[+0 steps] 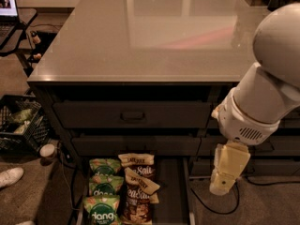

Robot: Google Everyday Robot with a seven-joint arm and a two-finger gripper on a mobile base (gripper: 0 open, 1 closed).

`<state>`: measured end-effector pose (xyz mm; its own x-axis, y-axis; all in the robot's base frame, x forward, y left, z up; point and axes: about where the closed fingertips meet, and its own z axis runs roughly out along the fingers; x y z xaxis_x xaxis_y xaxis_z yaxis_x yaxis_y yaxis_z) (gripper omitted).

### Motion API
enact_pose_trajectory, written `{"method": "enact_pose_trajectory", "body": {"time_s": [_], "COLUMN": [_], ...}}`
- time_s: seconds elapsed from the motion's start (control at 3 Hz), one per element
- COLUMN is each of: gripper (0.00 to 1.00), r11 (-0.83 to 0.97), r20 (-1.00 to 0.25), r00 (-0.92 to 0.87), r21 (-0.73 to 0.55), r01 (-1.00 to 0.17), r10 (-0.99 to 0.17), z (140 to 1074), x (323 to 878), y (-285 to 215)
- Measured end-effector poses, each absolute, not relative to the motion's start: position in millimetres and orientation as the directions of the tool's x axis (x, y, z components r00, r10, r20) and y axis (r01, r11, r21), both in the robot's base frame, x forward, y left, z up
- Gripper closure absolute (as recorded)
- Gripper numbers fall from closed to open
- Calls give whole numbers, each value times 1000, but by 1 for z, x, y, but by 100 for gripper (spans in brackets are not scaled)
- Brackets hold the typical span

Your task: Pick brown chip bag from bottom drawer and place on counter

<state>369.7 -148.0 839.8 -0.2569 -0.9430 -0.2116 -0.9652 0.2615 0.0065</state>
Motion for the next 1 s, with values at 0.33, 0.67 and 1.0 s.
{"method": "enact_pose_trajectory", "body": {"time_s": [0.33,0.67,1.0], "gripper": [0,0,0], "r11": [270,286,335], "r20": [-242,-296,-345], "r00": [-269,-292,-341], "r21": [32,65,78], "r01": [-962,-956,-939], "r10": [-932,-910,-875], "z": [807,749,707], "x": [373,388,408], "y": [-129,-97,-72]}}
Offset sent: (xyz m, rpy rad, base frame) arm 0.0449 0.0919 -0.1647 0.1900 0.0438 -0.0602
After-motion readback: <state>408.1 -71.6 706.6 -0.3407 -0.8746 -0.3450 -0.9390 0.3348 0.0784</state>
